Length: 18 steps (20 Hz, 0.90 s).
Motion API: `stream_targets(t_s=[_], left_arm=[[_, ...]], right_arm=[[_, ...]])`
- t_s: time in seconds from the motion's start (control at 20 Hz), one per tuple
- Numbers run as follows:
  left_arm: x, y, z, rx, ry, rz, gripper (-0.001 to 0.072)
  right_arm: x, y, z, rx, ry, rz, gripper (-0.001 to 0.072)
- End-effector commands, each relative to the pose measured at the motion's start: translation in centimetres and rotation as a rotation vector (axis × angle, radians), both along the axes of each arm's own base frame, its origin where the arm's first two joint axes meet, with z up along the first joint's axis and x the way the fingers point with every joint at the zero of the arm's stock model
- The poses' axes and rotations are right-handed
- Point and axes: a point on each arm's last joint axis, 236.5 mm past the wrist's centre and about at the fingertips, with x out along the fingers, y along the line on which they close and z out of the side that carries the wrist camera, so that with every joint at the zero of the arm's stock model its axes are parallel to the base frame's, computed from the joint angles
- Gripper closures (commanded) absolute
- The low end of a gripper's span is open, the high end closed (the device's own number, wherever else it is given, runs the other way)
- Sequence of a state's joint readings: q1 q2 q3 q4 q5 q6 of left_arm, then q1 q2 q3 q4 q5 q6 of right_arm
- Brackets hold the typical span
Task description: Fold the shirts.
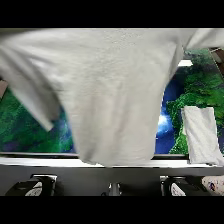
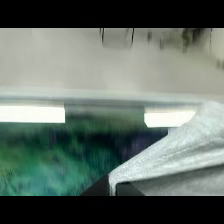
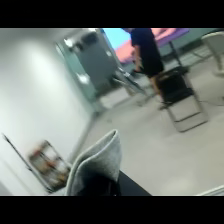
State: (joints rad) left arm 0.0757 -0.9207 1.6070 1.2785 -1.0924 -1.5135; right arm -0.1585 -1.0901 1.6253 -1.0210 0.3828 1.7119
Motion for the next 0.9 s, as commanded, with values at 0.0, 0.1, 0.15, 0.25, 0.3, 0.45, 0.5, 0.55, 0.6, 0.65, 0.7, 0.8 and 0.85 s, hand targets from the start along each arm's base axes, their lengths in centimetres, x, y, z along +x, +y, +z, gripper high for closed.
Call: stream_targets(t_s=[0.0,0.1,0.15,0.25,0.3,0.45,0.5,0.55,0.6,0.65,0.7,0.8,0.85], left_arm=[[2.6,-1.2,-13.3,0.034,0.394,-0.092,0.068],[3.3,-2.6,-20.5,0.005,0.559,-0.132,0.068],[3.3,-3.5,-23.7,-0.03,0.633,-0.151,0.068],[3.0,-5.4,-27.9,-0.112,0.73,-0.201,0.068],[3.0,-5.9,-28.8,-0.123,0.748,-0.227,0.068],[3.9,-5.4,-28.7,-0.103,0.714,-0.229,0.068],[4.1,-4.8,-28.5,-0.104,0.706,-0.216,0.068],[4.3,-4.4,-28.2,-0.103,0.698,-0.209,0.068],[4.4,-4.0,-28.1,-0.102,0.694,-0.204,0.068],[4.3,-3.6,-28.2,-0.104,0.699,-0.198,0.068],[4.1,-3.4,-28.3,-0.107,0.709,-0.195,0.068],[3.6,-3.2,-28.5,-0.098,0.727,-0.21,0.068],[3.4,-3.3,-28.6,-0.091,0.731,-0.22,0.068]], right_arm=[[11.3,-2.3,-10.0,0.467,0.083,0.045,0.0687],[15.1,1.9,-20.7,0.53,0.381,0.189,0.0687],[15.2,4.6,-25.9,0.52,0.547,0.283,0.0687],[13.3,8.5,-33.0,0.439,0.787,0.441,0.0645],[12.2,9.2,-34.8,0.41,0.861,0.491,0.0464],[6.9,10.8,-36.4,0.243,1.027,0.641,0.0157],[4.3,10.6,-37.3,0.158,1.124,0.663,0.0155],[1.2,10.2,-38.8,0.041,1.258,0.659,0.0154],[-2.1,9.8,-40.3,-0.075,1.39,0.657,0.0154],[-5.8,10.0,-41.6,-0.171,1.502,0.673,0.0153],[-9.0,10.7,-42.9,-0.22,1.57,0.693,0.0142],[-14.8,12.8,-46.2,-0.164,1.633,0.715,0.0024],[-17.4,13.8,-48.2,-0.083,1.661,0.711,0.0023]])
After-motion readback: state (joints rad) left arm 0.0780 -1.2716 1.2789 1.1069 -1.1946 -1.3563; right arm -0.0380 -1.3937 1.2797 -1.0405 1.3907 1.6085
